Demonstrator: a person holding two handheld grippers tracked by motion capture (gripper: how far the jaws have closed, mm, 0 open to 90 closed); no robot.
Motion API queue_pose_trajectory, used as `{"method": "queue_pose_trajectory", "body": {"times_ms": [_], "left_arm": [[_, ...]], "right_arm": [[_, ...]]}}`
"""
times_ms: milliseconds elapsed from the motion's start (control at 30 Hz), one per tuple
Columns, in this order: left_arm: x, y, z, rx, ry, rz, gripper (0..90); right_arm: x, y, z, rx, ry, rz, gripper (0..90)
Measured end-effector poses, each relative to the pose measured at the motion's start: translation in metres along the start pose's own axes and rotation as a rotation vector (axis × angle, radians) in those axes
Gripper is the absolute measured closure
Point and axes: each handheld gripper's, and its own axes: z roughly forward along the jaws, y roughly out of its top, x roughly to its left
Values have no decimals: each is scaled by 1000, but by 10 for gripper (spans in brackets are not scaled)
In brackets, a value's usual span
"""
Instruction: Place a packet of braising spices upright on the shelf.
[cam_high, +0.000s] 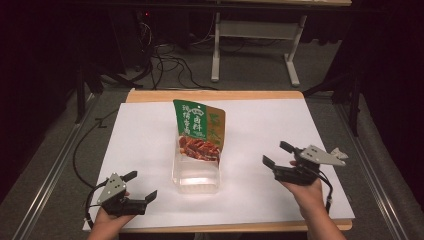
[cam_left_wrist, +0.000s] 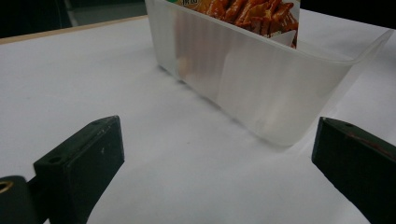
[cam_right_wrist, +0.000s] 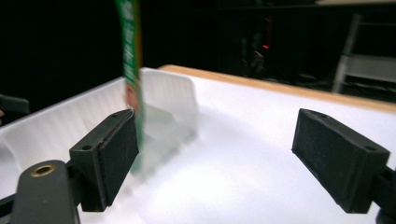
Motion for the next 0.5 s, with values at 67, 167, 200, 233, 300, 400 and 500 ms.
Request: {"method": "queue_pose_trajectory", "body": {"times_ms": [67, 167, 200, 233, 300, 400, 500], "left_arm": [[-1, 1, 1, -4, 2, -4, 29], [-2, 3, 3, -5, 2, 5, 29], [-2, 3, 4, -4, 1, 1, 29], [-3, 3, 5, -3, 1, 0, 29], [-3, 3, 8, 3, 1, 1, 29], [-3, 4, 9, 5, -2, 3, 29], [-3, 3, 8, -2, -2, -1, 28]], "right_arm": [[-7, -14, -18, 4, -42, 11, 148], [-13, -35, -37, -17, -83, 32, 145], [-15, -38, -40, -13, -95, 21, 146], [-16, -40, -42, -4, -109, 2, 148], [-20, -39, -43, -17, -109, 23, 148], [-21, -40, -41, -11, -115, 21, 147], [-21, -43, -40, 2, -109, 22, 147]]}}
